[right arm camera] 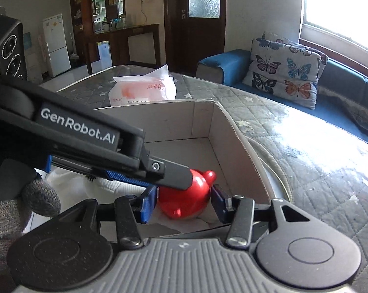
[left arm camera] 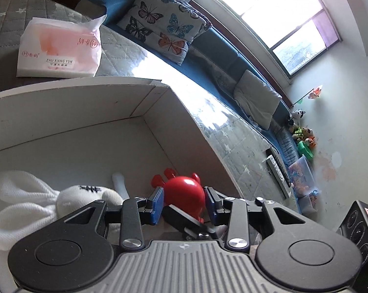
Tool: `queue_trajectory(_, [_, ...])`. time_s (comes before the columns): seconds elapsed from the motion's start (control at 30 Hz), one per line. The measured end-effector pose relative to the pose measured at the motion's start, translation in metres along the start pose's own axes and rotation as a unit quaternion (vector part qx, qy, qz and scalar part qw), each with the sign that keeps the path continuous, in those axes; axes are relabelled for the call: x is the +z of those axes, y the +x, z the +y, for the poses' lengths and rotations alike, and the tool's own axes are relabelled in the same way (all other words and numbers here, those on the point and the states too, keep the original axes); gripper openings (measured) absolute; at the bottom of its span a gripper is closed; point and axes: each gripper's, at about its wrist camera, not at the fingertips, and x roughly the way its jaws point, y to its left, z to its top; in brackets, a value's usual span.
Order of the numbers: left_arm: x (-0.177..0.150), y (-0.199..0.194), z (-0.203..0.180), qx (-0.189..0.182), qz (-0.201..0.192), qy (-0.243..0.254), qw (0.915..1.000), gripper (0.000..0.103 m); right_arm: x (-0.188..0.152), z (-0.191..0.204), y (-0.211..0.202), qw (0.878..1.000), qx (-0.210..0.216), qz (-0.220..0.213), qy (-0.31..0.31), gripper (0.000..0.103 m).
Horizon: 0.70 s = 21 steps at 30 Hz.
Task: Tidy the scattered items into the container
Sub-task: 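Lower the red toy into the box and open the left tool, then grasp the green alien figure with the left tool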
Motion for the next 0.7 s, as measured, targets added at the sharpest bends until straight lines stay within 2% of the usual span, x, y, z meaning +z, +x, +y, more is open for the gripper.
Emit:
queue_trajectory(0.4, [-0.016,-0.022,-0.019,0.005,-0.017,0.027,0.9995,0.039,-0.015,-0.007,-0.051,0.999,-0.008,-0.041,0.012,0.061])
queue_trajectory(0.7, [-0.043,-0.048,-0.045,-0.011,-0.025,0.052,0.9983,0.039,-0.053,-0.009,-0.106,0.998,-0.013,-0.057,0.023,0.063])
